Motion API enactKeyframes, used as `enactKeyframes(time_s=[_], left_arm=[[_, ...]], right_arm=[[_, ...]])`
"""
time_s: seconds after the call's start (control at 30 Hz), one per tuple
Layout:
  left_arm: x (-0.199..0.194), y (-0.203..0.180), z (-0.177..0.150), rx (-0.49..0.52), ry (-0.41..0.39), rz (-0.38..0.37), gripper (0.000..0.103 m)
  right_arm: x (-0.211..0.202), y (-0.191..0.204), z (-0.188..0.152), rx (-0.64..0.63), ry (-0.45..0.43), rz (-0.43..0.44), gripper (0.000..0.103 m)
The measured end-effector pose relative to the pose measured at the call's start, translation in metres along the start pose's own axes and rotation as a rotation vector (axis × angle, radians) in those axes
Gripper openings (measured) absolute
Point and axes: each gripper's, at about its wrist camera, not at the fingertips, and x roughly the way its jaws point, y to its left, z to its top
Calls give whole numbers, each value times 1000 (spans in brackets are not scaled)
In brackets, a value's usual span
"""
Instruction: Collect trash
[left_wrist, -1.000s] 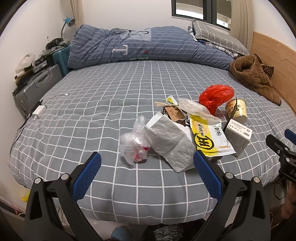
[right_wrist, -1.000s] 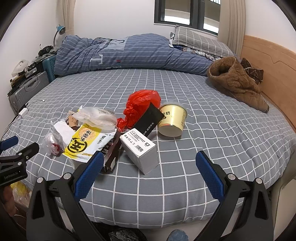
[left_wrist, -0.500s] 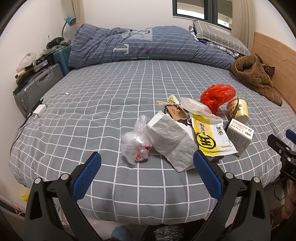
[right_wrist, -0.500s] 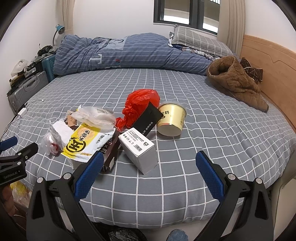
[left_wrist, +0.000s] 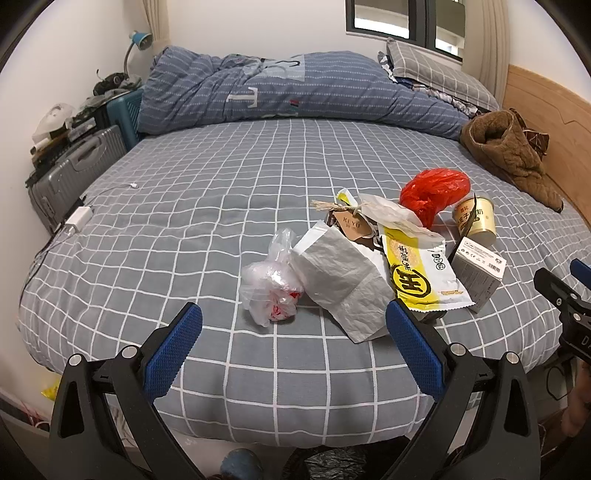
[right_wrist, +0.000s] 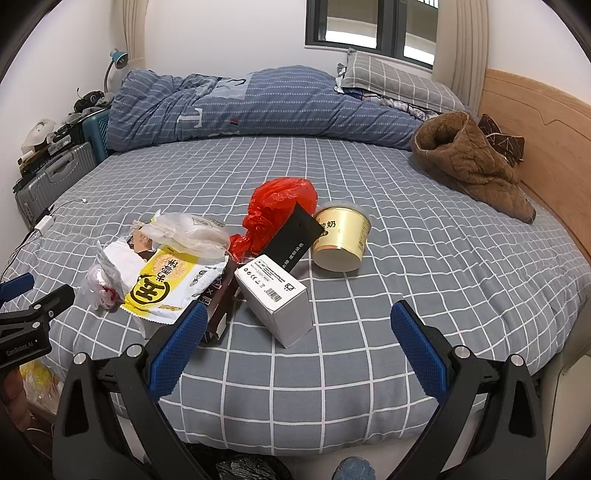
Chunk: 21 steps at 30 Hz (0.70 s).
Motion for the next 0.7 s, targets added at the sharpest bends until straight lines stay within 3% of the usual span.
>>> enactKeyframes(time_s=[0.37,0.7], left_arm=[[7,0,-1,-6,14,-5,97],[42,-9,11,-17,54,-16,97]], right_arm=[[7,0,0,-7,15,-9,96],[57,-1,9,-37,65,-18,96]])
